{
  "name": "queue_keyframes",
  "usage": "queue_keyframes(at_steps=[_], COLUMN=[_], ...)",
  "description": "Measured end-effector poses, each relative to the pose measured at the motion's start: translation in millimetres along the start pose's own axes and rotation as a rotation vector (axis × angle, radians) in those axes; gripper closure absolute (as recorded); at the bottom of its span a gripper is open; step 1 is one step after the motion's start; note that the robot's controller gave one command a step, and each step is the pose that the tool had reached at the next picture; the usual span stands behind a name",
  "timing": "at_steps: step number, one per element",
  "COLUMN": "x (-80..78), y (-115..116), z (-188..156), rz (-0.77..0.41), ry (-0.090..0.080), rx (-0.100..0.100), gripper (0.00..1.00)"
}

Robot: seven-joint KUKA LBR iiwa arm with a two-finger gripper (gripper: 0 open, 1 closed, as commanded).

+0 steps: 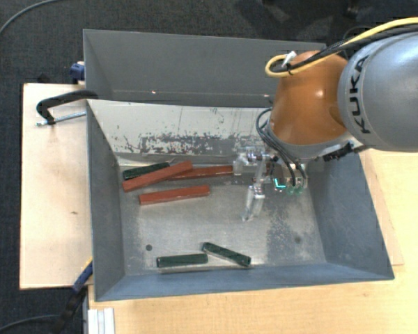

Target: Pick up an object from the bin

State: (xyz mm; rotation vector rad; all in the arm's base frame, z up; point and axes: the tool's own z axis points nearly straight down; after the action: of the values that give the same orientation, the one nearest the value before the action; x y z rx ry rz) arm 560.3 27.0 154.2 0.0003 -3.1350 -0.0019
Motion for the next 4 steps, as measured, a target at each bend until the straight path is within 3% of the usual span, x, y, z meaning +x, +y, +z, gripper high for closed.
queue_keyframes(at_steps=[1, 2, 3, 4], x=[66.8, 58.1, 66.1, 66.9], y=[66, 3, 46, 21], z=[88, 53, 54, 85], rz=[-0.057, 0.166, 0.219, 0.016], ry=[0.003, -0.014, -0.008, -0.004], rx=[-0.002, 0.001, -0.002, 0.001], gripper=[0.0, 0.0, 0.0, 0.0])
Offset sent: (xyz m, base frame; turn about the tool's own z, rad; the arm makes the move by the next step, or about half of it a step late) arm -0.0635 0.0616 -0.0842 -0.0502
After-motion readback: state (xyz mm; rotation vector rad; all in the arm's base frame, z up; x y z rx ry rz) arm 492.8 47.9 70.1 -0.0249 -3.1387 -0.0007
